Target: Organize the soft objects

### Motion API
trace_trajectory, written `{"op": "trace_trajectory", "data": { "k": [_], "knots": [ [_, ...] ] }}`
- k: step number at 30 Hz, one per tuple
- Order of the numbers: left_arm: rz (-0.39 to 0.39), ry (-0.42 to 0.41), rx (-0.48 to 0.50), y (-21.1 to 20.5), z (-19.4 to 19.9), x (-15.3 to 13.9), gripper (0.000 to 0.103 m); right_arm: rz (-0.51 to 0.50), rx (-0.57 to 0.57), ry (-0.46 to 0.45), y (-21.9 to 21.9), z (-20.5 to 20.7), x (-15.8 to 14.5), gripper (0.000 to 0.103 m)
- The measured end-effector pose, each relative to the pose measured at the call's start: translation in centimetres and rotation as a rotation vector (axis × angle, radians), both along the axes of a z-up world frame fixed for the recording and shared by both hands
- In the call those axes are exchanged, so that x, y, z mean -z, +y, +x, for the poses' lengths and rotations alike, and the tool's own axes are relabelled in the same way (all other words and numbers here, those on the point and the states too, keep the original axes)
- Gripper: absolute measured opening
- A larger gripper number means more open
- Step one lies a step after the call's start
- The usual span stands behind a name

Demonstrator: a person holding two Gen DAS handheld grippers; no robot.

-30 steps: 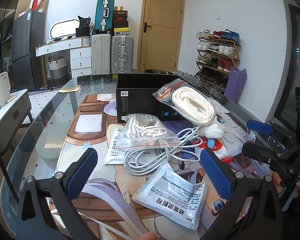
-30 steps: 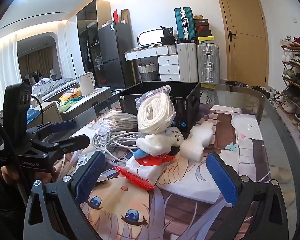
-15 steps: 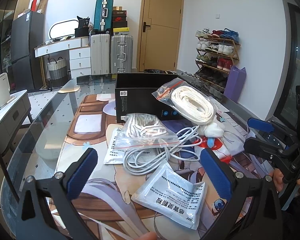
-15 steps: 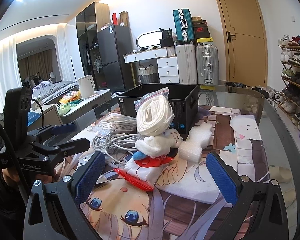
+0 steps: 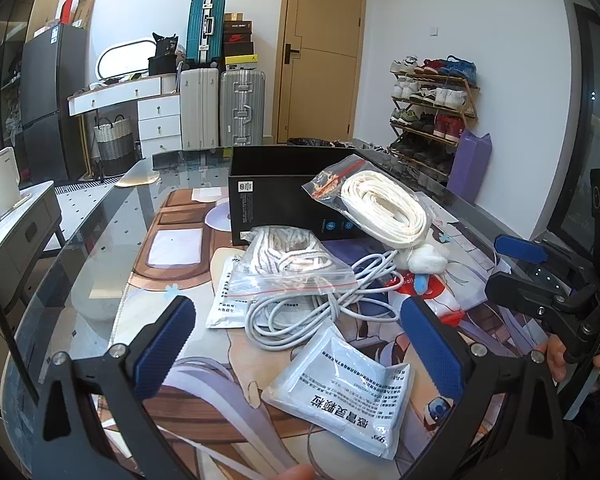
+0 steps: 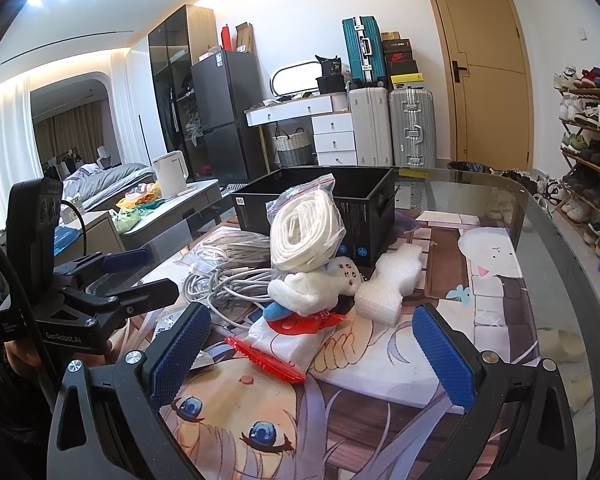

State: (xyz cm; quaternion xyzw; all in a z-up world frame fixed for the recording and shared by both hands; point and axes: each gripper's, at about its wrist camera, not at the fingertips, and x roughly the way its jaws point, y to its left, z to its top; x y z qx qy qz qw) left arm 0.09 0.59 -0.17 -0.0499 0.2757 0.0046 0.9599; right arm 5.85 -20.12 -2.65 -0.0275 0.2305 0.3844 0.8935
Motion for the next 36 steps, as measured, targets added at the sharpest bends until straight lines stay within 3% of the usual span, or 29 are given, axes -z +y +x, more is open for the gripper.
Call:
{"op": "trace_trajectory", "data": {
  "k": [11, 36],
  "knots": [
    [-0.021, 0.012, -0.007, 0.2, 0.1, 0.0, 0.103, -0.034, 0.015, -0.002, 0.6, 0.0, 0.2, 0.102],
    [0.061, 0.054, 0.025, -0.9, -0.6, -0.2, 0.103, -0.145, 0.064, 0.031, 2.1, 1.4, 0.7, 0.102]
  ]
}}
